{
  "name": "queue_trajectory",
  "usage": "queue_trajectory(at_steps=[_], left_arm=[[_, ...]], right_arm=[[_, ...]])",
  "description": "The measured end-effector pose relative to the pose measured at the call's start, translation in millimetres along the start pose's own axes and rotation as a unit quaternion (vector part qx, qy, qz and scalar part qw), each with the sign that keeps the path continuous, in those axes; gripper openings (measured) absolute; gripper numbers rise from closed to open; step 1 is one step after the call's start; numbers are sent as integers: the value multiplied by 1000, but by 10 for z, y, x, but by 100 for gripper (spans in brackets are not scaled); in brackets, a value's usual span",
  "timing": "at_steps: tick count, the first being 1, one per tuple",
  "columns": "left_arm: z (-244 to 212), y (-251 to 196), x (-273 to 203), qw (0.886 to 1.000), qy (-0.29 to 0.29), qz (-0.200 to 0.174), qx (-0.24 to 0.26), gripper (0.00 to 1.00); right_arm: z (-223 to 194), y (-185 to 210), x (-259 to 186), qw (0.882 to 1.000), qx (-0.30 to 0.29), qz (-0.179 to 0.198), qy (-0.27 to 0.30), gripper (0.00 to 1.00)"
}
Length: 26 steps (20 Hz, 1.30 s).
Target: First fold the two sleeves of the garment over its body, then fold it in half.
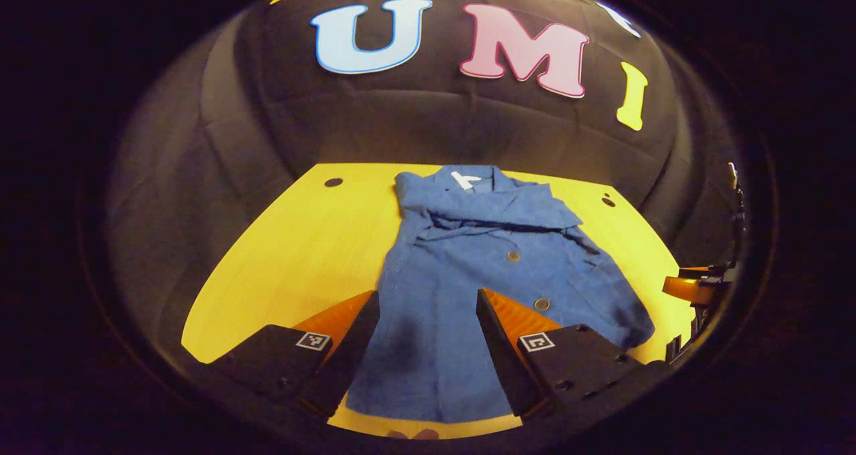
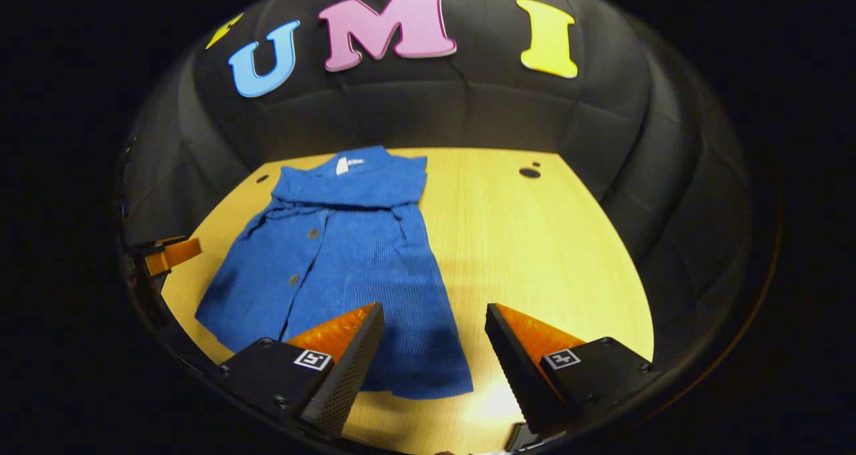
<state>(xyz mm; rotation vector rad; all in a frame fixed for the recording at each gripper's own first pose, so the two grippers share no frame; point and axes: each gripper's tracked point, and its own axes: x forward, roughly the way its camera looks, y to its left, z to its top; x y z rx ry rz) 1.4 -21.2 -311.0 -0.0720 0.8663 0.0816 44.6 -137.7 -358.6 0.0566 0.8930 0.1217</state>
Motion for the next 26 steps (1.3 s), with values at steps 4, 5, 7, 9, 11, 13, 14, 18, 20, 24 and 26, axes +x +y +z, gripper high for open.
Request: queue_trajectory(at_steps=[4,5,7,9,11,13,14,18,20,24,26], left_arm=[[-685,288,-91,997,76,15,10,85],[-817,307,-73,995,101,9,4,85],[-973,314,-54,992,129,5,-17,86],[-1027,282,-45,989,145,7,-31,85],[-1118,260,-23,987,159,11,-30,86],[-1155,301,48,987,159,20,-14,85],[-1188,277,57,986,167,20,-15,86],[-1161,254,46,984,178,20,-14,83],[-1158,203,46,983,180,15,-10,73],[-1160,26,74,983,182,7,-2,36],[-1151,-10,71,984,179,10,-5,20]], right_arm=[[-318,-38,79,999,16,-1,52,99],[-411,-45,93,998,22,0,61,99],[-543,-92,140,996,32,-9,79,98],[-657,-74,170,994,46,-5,97,98],[-761,-66,204,993,47,-5,112,99],[-829,-68,219,991,44,-5,123,98],[-839,-68,214,991,44,-7,125,99],[-848,-75,232,992,18,-15,123,98],[-880,-74,241,991,-6,-24,132,98],[-838,-59,245,990,4,-21,139,86],[-818,25,304,990,20,-6,138,38]])
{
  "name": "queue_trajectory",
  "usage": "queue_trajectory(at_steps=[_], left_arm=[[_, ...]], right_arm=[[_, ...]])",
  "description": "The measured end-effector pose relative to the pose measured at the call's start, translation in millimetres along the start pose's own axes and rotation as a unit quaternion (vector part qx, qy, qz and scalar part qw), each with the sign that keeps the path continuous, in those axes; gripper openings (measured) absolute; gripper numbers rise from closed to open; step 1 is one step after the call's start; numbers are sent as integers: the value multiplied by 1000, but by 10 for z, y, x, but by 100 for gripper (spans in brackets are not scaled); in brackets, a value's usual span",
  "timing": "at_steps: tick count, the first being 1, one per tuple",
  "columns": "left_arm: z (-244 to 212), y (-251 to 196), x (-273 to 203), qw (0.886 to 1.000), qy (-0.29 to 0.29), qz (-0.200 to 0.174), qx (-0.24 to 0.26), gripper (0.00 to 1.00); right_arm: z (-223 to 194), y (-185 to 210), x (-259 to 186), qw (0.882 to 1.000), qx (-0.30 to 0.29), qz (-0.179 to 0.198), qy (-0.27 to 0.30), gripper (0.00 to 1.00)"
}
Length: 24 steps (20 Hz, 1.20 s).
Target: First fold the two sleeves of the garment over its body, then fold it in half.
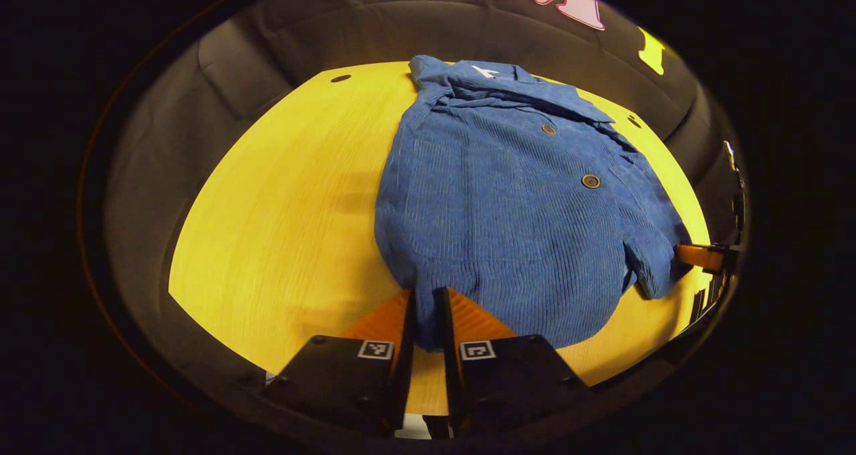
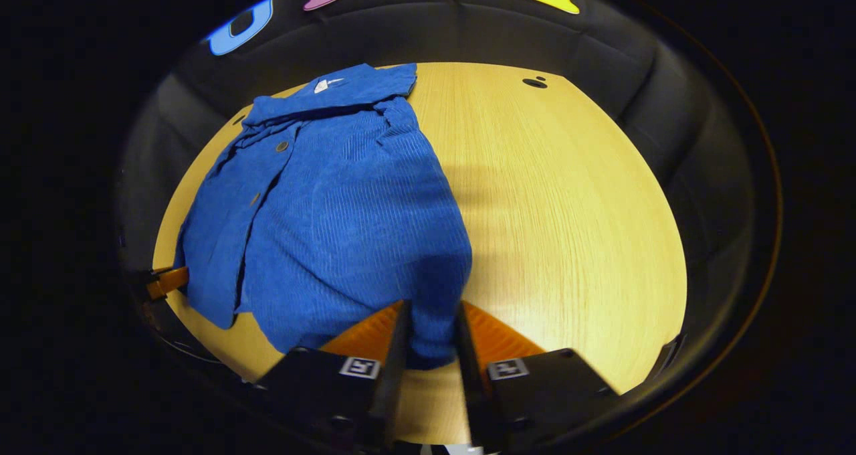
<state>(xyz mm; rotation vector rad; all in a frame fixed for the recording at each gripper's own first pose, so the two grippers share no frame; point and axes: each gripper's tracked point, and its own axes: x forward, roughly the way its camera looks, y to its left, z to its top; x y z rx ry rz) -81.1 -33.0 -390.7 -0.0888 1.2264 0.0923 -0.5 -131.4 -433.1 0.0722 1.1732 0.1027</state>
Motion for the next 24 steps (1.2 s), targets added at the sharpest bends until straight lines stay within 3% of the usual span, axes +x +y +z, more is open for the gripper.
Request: queue_trajectory(at_steps=[1,2,3,4,5,8,11,15,16,17,24], left_arm=[[-14,-11,11,1000,0,-2,0,15],[-18,-23,3,1000,2,-6,-1,16],[-16,-33,2,1000,4,-11,-3,14],[-15,-46,-44,1000,7,-11,-15,14],[-30,-83,-4,1000,8,-18,-15,1],[-62,-114,-35,999,12,-29,-8,1],[-11,-375,-146,996,36,-77,-37,1],[407,-552,-437,994,-5,-103,-44,1],[520,-572,-500,993,-13,-108,-41,1],[633,-586,-568,993,-22,-113,-39,1],[1585,-566,-836,987,-89,-131,-40,1]], right_arm=[[13,26,17,1000,1,5,4,34],[33,37,18,1000,-1,8,1,15],[38,49,7,1000,-4,12,4,13],[35,88,43,1000,-12,28,5,3],[16,96,26,999,-14,40,12,8],[56,102,26,997,15,70,21,5],[120,183,-22,996,37,76,28,5],[561,532,-324,993,40,112,-18,5],[668,597,-384,992,34,117,-26,0],[774,655,-440,991,28,122,-35,5],[1890,982,-623,980,22,159,-115,5]])
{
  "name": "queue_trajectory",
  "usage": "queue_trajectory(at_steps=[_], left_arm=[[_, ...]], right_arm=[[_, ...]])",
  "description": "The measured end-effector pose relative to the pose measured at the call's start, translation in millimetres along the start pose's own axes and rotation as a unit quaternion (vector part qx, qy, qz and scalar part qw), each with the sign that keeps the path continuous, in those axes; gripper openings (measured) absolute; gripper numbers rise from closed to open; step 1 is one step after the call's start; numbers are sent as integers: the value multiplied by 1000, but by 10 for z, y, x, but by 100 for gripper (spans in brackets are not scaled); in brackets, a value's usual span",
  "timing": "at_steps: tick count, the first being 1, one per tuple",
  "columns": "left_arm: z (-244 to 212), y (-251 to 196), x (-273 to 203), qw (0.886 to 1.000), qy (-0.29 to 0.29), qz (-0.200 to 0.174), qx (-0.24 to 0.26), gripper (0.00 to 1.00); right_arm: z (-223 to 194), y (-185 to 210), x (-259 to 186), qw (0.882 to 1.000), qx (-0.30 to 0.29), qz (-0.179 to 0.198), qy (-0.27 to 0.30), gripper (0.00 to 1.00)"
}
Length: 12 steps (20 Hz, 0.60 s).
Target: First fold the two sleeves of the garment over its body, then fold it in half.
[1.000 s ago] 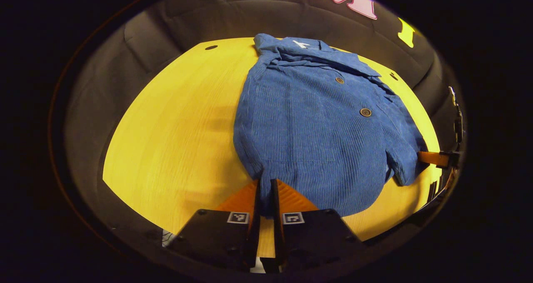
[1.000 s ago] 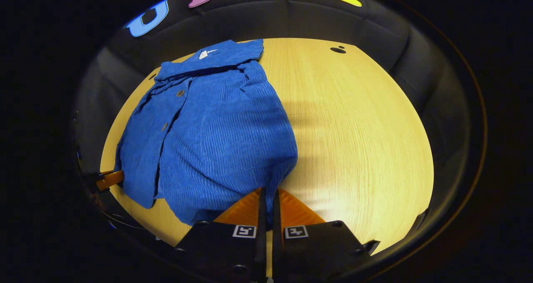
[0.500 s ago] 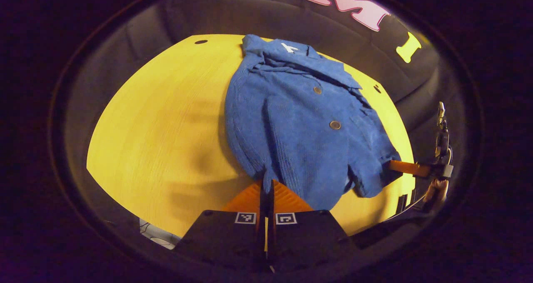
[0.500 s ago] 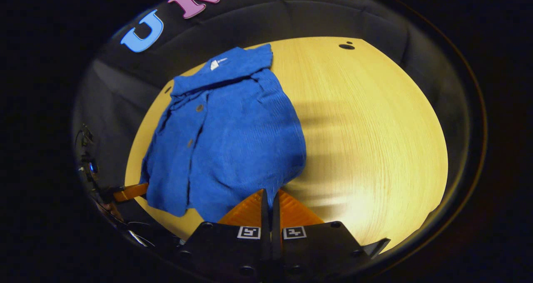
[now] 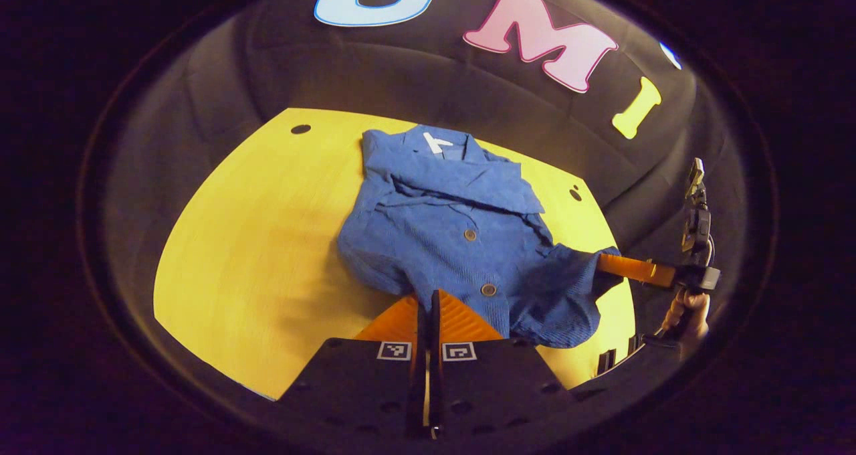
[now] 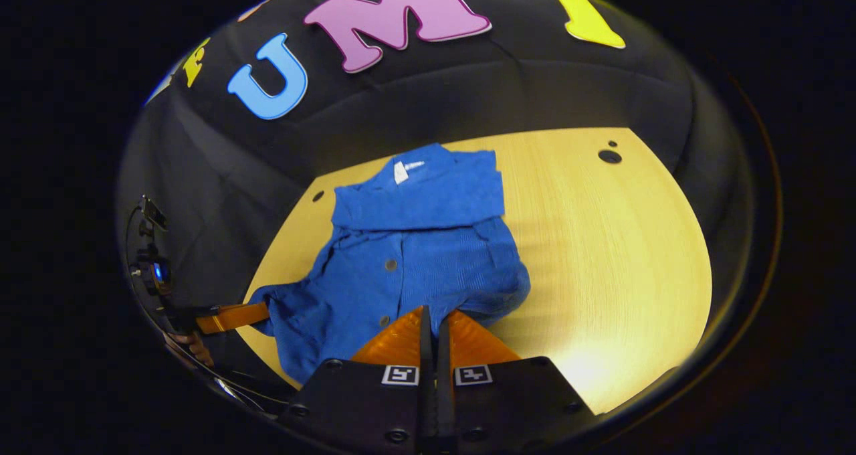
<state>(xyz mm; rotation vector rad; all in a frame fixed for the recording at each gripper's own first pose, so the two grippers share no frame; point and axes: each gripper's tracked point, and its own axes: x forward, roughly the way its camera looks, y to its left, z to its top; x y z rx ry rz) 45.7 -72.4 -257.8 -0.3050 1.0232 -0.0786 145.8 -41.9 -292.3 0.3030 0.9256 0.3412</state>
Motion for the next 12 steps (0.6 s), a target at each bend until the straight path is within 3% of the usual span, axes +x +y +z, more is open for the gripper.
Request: queue_trajectory(at_steps=[6,12], left_arm=[[1205,140,161,996,-81,10,42,1],[2283,285,834,987,-149,24,56,1]], right_arm=[[1133,33,316,996,2,5,-85,4],[2113,22,862,987,-14,-11,-158,4]])
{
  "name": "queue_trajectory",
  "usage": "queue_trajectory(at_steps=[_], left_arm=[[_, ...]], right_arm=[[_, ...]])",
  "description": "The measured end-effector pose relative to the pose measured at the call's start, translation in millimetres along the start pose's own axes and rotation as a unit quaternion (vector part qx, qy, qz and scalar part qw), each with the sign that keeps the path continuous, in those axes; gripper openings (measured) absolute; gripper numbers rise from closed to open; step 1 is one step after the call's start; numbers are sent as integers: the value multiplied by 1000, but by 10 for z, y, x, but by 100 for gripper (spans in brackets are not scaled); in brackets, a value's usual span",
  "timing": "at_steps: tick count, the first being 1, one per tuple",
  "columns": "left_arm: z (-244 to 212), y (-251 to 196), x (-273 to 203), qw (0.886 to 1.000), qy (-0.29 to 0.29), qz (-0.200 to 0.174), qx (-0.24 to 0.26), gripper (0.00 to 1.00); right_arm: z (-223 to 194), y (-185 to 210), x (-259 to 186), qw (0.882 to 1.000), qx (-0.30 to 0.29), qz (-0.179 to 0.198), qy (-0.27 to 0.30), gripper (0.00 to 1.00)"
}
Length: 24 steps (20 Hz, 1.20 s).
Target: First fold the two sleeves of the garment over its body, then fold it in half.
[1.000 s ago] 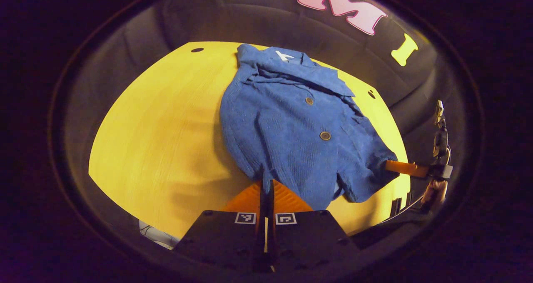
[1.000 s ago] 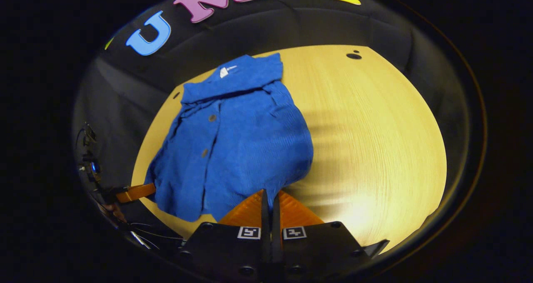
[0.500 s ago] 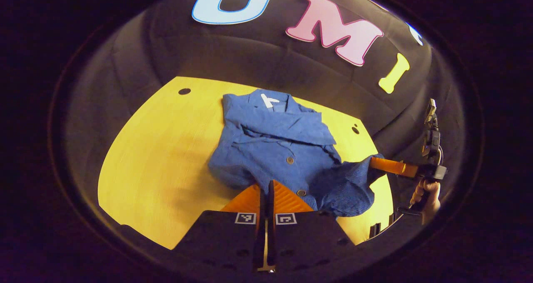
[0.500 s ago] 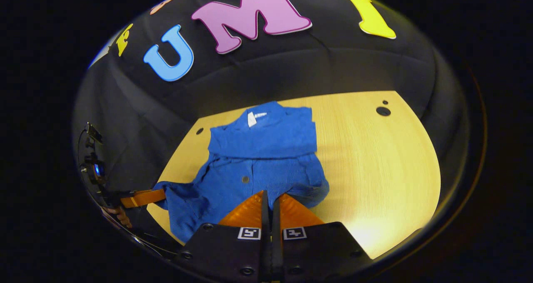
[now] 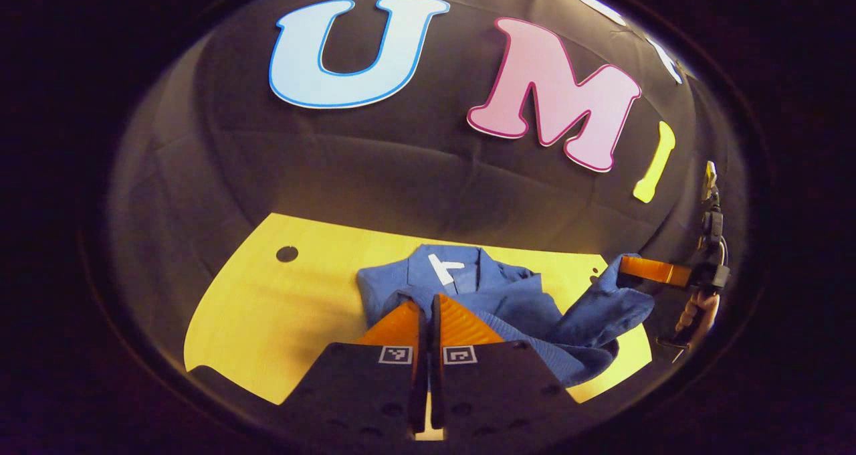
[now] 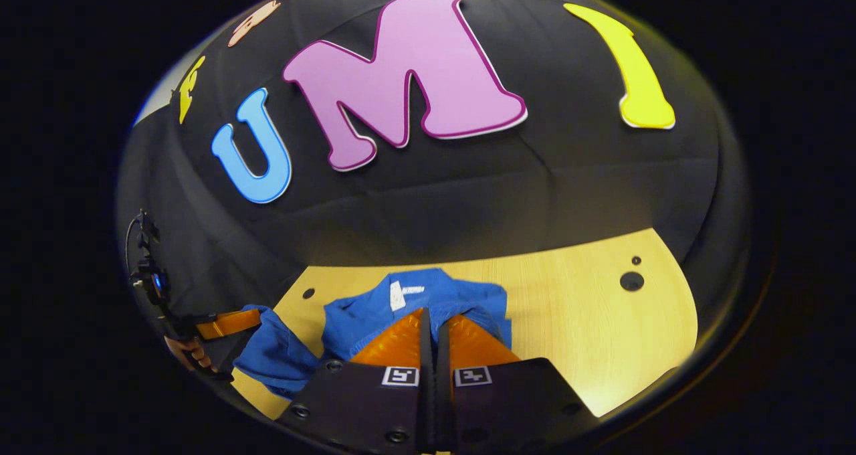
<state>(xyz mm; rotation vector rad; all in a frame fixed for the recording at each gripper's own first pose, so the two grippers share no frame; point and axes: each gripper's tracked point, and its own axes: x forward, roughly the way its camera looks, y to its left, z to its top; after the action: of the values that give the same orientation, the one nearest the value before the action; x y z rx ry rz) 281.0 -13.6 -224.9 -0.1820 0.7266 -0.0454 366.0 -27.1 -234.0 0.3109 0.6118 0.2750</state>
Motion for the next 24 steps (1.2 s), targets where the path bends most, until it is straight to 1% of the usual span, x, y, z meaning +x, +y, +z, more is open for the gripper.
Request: queue_trajectory(at_steps=[3,4,5,6,10,11,12,13,14,15,16,17,18,19,20,22,24], left_arm=[[234,206,521,1000,-21,23,-3,0],[329,280,701,999,-40,29,-6,0],[475,343,905,997,-76,32,-10,0],[545,398,1098,995,-90,34,-12,0],[449,680,1706,993,-105,57,11,0],[378,726,1840,993,-105,59,8,0],[319,719,1941,993,-102,52,-2,6],[257,741,2025,993,-100,54,-14,11],[202,755,2055,994,-95,54,-24,18],[104,740,2046,995,-80,50,-35,35],[54,762,1999,994,-77,62,-45,51],[82,829,1974,992,-85,84,-45,67],[106,870,1885,990,-99,96,-40,83],[134,847,1715,988,-118,97,-33,83],[209,783,1537,985,-144,89,-24,83],[308,655,1129,981,-183,72,-3,83],[286,571,770,980,-189,60,-10,83]], right_arm=[[175,-110,448,999,10,-20,-23,5],[191,-171,605,999,14,-29,-29,5],[201,-265,764,999,17,-38,-35,5],[182,-369,904,998,20,-50,-39,5],[30,-720,1382,994,30,-91,-50,5],[-26,-781,1481,993,33,-102,-51,5],[-88,-786,1571,993,37,-103,-52,7],[-162,-786,1659,993,40,-103,-47,10],[-220,-783,1726,993,37,-100,-42,18],[-288,-767,1763,994,27,-96,-37,21],[-349,-766,1738,995,10,-99,-31,41],[-357,-760,1688,994,-7,-106,-38,60],[-349,-711,1598,992,-19,-107,-57,80],[-276,-647,1501,991,-27,-109,-77,100],[-214,-565,1382,989,-32,-108,-99,97],[-82,-362,1103,984,-37,-96,-145,98],[-33,-190,830,983,-42,-87,-154,97]])
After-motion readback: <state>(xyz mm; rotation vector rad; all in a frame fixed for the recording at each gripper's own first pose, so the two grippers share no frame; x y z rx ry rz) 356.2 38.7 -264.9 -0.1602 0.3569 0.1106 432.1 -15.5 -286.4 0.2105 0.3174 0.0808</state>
